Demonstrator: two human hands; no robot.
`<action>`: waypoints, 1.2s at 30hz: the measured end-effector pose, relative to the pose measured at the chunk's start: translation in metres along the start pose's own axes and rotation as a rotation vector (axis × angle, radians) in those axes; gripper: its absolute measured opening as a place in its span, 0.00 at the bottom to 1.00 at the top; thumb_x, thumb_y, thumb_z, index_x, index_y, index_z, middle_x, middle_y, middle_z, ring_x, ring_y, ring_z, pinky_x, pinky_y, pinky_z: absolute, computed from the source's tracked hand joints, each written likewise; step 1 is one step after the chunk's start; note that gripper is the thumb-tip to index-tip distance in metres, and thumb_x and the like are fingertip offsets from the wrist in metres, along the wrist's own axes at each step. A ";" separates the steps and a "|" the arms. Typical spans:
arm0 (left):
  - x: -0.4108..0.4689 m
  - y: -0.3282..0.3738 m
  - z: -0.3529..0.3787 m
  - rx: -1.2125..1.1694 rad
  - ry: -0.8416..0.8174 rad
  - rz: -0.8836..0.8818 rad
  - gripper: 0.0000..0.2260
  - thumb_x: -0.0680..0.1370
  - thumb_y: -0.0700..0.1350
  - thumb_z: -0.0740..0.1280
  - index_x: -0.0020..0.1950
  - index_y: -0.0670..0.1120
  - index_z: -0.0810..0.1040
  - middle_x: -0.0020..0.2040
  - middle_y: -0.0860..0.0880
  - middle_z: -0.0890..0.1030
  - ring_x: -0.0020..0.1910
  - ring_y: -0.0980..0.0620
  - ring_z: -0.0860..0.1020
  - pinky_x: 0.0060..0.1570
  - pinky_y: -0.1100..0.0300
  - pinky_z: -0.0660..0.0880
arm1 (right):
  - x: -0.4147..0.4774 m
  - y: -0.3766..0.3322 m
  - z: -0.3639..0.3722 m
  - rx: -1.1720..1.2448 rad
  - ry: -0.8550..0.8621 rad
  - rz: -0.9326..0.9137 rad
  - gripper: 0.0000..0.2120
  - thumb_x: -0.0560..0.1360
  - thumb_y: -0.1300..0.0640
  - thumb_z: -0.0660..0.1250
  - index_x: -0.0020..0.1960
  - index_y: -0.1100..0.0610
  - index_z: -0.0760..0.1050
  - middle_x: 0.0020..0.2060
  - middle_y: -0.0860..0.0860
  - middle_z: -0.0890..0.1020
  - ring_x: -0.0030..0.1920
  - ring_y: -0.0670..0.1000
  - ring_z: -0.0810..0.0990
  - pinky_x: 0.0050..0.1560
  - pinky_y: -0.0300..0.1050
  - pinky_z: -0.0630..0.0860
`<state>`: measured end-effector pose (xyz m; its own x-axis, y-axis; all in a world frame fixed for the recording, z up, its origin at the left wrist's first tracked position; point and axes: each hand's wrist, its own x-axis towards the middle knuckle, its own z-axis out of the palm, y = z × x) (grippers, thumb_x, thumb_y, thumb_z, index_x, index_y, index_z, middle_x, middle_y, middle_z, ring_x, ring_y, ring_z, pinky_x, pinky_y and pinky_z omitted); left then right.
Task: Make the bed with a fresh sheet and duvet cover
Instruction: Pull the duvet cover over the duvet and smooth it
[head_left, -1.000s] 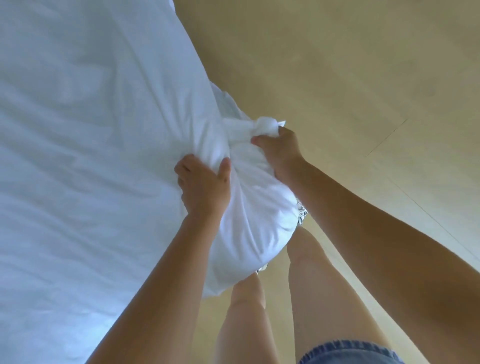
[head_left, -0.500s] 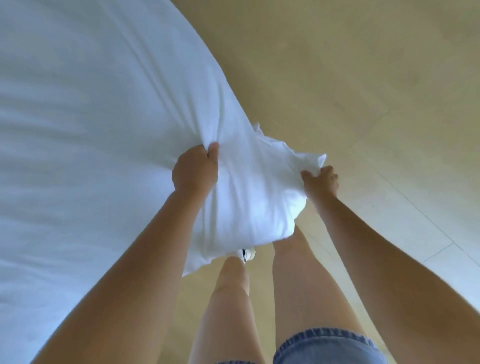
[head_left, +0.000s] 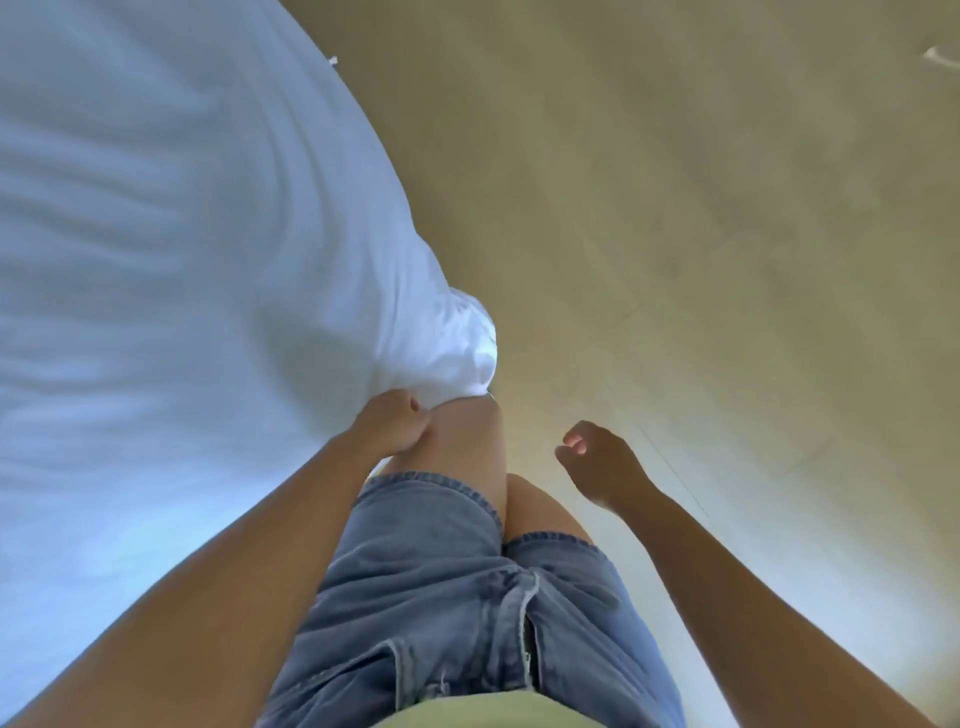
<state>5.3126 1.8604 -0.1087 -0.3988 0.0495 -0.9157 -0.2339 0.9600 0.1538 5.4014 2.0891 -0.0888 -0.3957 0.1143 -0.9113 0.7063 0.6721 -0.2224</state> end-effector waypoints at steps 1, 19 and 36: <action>-0.002 0.008 -0.006 0.020 -0.007 0.040 0.12 0.77 0.43 0.60 0.33 0.46 0.67 0.33 0.47 0.71 0.35 0.48 0.69 0.34 0.57 0.63 | -0.005 0.001 -0.013 0.006 0.032 0.005 0.14 0.79 0.53 0.59 0.61 0.57 0.72 0.57 0.52 0.77 0.57 0.53 0.75 0.53 0.42 0.69; 0.047 0.240 -0.242 0.063 0.017 0.330 0.09 0.79 0.47 0.59 0.46 0.42 0.73 0.40 0.46 0.72 0.41 0.48 0.70 0.40 0.58 0.64 | 0.058 -0.170 -0.326 -0.217 0.128 -0.259 0.11 0.80 0.54 0.58 0.59 0.56 0.72 0.53 0.51 0.77 0.49 0.49 0.73 0.48 0.40 0.67; 0.144 0.285 -0.533 -0.494 0.215 0.019 0.07 0.79 0.49 0.58 0.42 0.48 0.69 0.42 0.52 0.73 0.41 0.53 0.71 0.41 0.61 0.67 | 0.232 -0.479 -0.583 -0.652 -0.103 -0.569 0.03 0.79 0.53 0.61 0.51 0.52 0.71 0.40 0.45 0.76 0.40 0.46 0.74 0.40 0.38 0.68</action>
<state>4.7157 1.9945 0.0013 -0.5674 -0.0413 -0.8224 -0.5934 0.7130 0.3736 4.6288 2.2201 0.0080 -0.5088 -0.4124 -0.7557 -0.0722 0.8952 -0.4398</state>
